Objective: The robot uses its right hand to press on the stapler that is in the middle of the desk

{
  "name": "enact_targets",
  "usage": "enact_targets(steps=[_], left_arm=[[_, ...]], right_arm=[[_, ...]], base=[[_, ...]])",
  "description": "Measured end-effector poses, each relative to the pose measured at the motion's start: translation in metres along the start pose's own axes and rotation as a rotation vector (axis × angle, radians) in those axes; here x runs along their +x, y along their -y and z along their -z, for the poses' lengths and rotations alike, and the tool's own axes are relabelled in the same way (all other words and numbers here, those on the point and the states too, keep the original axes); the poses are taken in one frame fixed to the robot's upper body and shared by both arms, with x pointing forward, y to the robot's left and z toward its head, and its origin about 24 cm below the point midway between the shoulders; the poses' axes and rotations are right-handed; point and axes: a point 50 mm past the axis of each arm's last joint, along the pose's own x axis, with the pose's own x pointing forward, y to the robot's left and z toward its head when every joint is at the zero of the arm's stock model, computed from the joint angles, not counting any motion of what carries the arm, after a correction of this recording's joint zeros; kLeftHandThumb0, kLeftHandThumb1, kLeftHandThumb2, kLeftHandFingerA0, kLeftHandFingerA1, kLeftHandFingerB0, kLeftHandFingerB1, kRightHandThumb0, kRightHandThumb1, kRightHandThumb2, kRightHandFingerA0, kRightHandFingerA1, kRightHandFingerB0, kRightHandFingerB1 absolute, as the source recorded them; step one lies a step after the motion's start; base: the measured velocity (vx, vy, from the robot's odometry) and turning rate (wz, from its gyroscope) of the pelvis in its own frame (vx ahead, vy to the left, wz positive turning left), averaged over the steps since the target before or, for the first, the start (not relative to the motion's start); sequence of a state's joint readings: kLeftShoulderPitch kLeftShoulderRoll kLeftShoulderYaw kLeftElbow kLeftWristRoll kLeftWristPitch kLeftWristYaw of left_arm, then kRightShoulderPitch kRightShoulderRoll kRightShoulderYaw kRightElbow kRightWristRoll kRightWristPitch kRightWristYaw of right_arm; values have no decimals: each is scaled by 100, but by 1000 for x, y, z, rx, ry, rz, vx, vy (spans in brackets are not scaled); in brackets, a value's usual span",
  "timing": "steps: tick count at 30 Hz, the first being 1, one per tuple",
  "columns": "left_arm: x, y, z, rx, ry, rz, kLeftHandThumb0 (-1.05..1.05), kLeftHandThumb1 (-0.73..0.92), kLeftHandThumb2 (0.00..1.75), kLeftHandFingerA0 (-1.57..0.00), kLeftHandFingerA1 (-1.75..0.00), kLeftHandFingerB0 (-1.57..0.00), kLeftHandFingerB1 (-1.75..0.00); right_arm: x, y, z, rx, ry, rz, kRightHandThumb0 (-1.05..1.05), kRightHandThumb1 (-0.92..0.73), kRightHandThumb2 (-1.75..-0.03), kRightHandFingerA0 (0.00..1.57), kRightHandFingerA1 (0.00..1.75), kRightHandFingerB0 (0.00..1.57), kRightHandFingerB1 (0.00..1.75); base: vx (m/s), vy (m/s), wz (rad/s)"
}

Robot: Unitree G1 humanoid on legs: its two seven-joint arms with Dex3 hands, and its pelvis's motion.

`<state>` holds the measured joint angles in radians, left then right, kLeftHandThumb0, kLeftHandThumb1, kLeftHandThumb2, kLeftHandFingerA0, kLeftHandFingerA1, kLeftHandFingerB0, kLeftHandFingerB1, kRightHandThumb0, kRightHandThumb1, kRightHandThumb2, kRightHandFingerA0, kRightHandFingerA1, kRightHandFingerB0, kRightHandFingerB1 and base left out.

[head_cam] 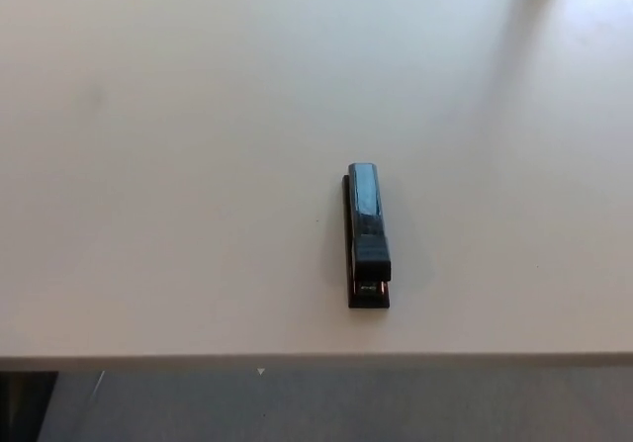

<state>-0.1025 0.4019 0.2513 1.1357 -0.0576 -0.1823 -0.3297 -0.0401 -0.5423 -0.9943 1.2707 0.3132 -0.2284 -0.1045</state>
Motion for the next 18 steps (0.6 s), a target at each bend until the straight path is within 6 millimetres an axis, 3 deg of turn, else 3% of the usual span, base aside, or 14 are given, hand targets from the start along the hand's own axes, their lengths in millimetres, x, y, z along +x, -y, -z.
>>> enact_targets(steps=[2, 3, 4, 6, 8, 9, 11, 12, 14, 15, 16, 18], left_arm=[[0, 0, 0, 0, -1, 0, -46, 92, 95, -2, -24, -2, -22], [0, 0, 0, -1, -1, 0, -46, 92, 96, -1, -23, -1, -22], [0, 0, 0, -2, -1, 0, -46, 92, 96, -1, -23, -1, -23], [0, 0, 0, -3, -2, 0, -46, 92, 96, -1, -23, -1, -23], [0, 0, 1, -3, -2, 0, -45, 92, 95, -1, -22, -1, -23], [0, 0, 1, -4, -4, 0, -46, 92, 94, -2, -23, -2, -23], [0, 0, 1, -4, -6, 0, -46, 92, 95, -2, -23, -2, -23], [0, 0, 1, -4, -6, 1, -47, 92, 94, -2, -24, -2, -24], [0, 0, 1, -3, -5, 1, -47, 92, 93, -2, -22, -3, -23], [0, 0, 1, -3, -6, 1, -47, 92, 95, -2, -21, -2, -22], [0, 0, 1, -3, -6, 1, -47, 92, 95, -2, -23, -2, -23], [0, 0, 1, -4, -5, 1, -46, 92, 95, -2, -24, -2, -23]], right_arm=[[5, 6, -20, 40, 54, 42, -20, -75, -68, 113, 68, 75, 53], [8, 8, -36, 63, 99, 66, -10, -79, -64, 115, 69, 78, 57], [10, 8, -47, 80, 128, 80, -10, -80, -64, 118, 69, 79, 71], [13, 7, -82, 139, 218, 106, -10, -80, -64, 118, 69, 79, 71], [13, 6, -114, 190, 301, 121, -14, -79, -63, 118, 75, 76, 53], [12, 4, -130, 219, 344, 121, -14, -76, -64, 119, 75, 80, 57], [7, -3, -165, 290, 438, 105, -7, -79, -64, 111, 88, 73, 68], [1, -10, -189, 339, 509, 80, -1, -78, -63, 105, 100, 78, 75], [-9, -19, -218, 387, 593, 37, 7, -79, -64, 110, 106, 83, 84], [-15, -26, -234, 413, 633, 7, 7, -80, -63, 115, 88, 82, 83], [-22, -34, -246, 437, 665, -24, 12, -74, -73, 116, 88, 87, 75], [-35, -50, -267, 488, 715, -92, 8, -73, -70, 115, 98, 90, 74]], base=[[0, 0, 0], [0, 0, 0], [0, 0, 0], [0, 0, 0], [0, 0, 0], [0, 0, 0], [0, 0, 0], [0, 0, 0], [0, 0, 0], [0, 0, 0], [0, 0, 0], [0, 0, 0]])
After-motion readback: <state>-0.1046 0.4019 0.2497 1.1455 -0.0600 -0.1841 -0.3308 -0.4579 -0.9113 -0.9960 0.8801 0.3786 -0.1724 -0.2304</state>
